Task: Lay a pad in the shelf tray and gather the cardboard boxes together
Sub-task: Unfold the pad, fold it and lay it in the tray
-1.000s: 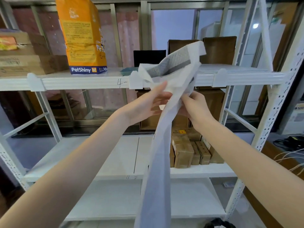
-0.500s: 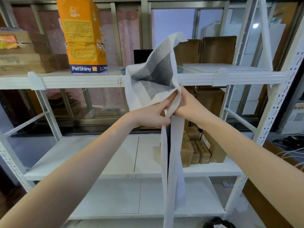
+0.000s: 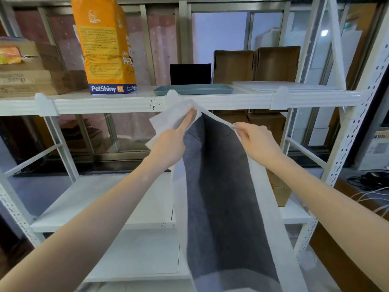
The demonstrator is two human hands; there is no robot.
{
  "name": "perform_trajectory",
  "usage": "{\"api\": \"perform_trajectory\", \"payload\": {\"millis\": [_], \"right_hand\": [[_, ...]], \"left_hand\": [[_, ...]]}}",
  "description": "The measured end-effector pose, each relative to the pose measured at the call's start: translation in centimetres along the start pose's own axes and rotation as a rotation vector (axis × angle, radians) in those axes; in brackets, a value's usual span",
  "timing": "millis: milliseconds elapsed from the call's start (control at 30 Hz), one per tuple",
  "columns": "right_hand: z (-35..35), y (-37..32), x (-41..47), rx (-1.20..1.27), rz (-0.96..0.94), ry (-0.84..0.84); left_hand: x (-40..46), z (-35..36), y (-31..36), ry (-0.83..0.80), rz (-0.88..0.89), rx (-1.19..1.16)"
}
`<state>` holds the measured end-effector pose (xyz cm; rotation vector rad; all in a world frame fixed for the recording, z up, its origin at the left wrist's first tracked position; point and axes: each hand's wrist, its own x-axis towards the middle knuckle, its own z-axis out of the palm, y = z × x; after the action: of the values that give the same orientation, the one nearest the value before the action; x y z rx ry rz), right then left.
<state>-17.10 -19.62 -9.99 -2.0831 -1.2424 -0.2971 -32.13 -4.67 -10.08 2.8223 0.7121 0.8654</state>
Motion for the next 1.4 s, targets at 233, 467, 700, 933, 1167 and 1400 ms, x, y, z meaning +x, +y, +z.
{"api": "perform_trajectory", "payload": {"millis": [233,467,700,933,1167,1400], "right_hand": [[1.0,2.5,-0.3,-0.024,0.130,-0.104],[0.7,5.4,-0.5,0.187,0.266,-0.047],[1.1,6.4,-0.6,0.120,0.193,0.013],[1.5,6.6,-0.6,0.264,0.231,-0.028],[1.9,7.2,-0.1,0.299,0.311,-0.012],[1.9,7.0,0.1,0.271,0.436,-0.225]], "left_hand": [[-0.9,1.8,-3.6,-0.003,-0.145,-0.227],[-2.4,1.1,-6.4,-0.260,-0.312,-0.467],[-3.1,1.4,-7.2,-0.208,-0.370,-0.426],[-2.7,2.2,-8.0,-0.220,-0.354,-0.383],[-2.5,2.9,-8.8,-0.081,-0.368,-0.347],[-2.8,3.2,-10.6,-0.029,-0.427,-0.318]]}}
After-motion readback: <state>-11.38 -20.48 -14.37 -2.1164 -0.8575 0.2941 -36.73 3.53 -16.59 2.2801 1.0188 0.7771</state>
